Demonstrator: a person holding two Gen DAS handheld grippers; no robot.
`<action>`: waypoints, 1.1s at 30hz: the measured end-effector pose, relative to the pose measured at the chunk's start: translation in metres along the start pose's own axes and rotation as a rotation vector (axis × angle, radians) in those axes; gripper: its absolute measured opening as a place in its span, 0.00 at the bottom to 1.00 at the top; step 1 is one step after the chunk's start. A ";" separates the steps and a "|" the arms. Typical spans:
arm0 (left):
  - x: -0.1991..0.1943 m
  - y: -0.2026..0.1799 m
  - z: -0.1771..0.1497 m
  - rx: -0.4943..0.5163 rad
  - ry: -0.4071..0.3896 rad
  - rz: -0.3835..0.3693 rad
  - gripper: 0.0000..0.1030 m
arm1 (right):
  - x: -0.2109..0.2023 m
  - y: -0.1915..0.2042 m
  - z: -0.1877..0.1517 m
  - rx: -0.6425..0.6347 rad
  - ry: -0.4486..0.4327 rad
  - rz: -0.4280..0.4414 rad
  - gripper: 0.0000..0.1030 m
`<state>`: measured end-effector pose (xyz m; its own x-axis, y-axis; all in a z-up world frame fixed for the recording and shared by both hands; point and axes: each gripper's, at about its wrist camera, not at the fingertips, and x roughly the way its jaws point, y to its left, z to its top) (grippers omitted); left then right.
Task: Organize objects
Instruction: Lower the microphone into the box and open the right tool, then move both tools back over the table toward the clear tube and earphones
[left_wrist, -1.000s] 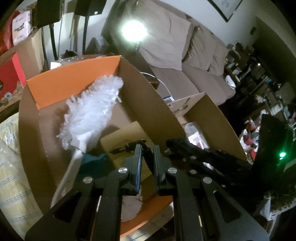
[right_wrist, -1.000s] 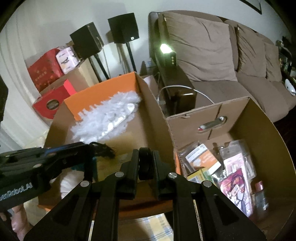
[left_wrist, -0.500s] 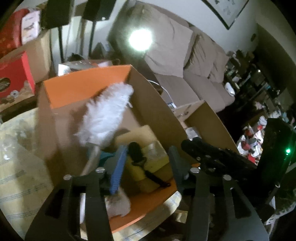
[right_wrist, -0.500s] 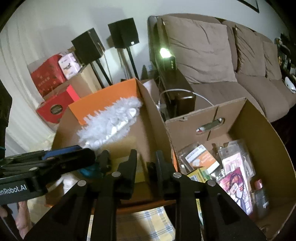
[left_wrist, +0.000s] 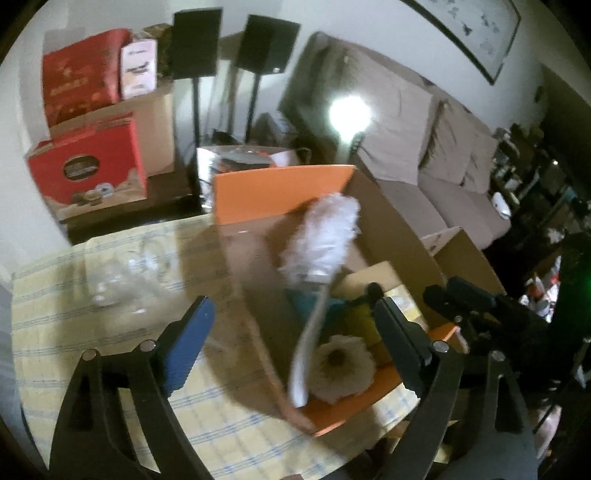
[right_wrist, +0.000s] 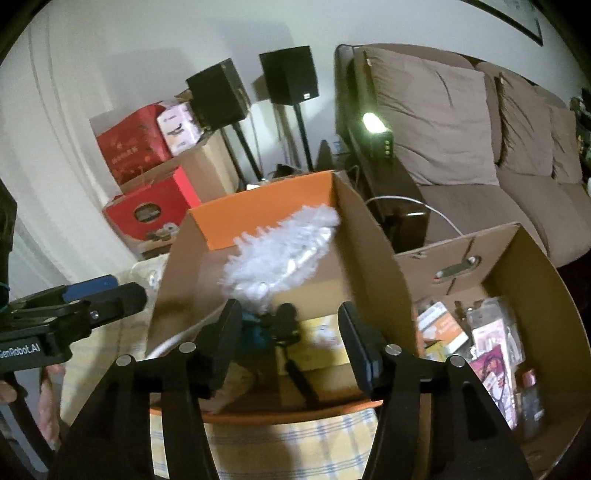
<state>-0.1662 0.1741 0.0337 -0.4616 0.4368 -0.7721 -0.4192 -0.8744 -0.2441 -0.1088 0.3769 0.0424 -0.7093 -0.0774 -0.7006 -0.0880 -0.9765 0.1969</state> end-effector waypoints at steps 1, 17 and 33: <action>-0.003 0.005 -0.001 -0.002 -0.008 0.013 0.85 | 0.001 0.002 0.001 -0.005 0.001 0.004 0.54; -0.042 0.068 -0.027 -0.018 -0.065 0.155 0.98 | 0.006 0.063 0.007 -0.093 0.008 0.069 0.79; -0.085 0.132 -0.054 -0.082 -0.133 0.253 1.00 | 0.025 0.146 0.000 -0.231 0.039 0.119 0.86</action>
<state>-0.1400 0.0101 0.0349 -0.6440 0.2224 -0.7320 -0.2162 -0.9707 -0.1047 -0.1393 0.2324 0.0533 -0.6774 -0.1974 -0.7086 0.1592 -0.9798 0.1208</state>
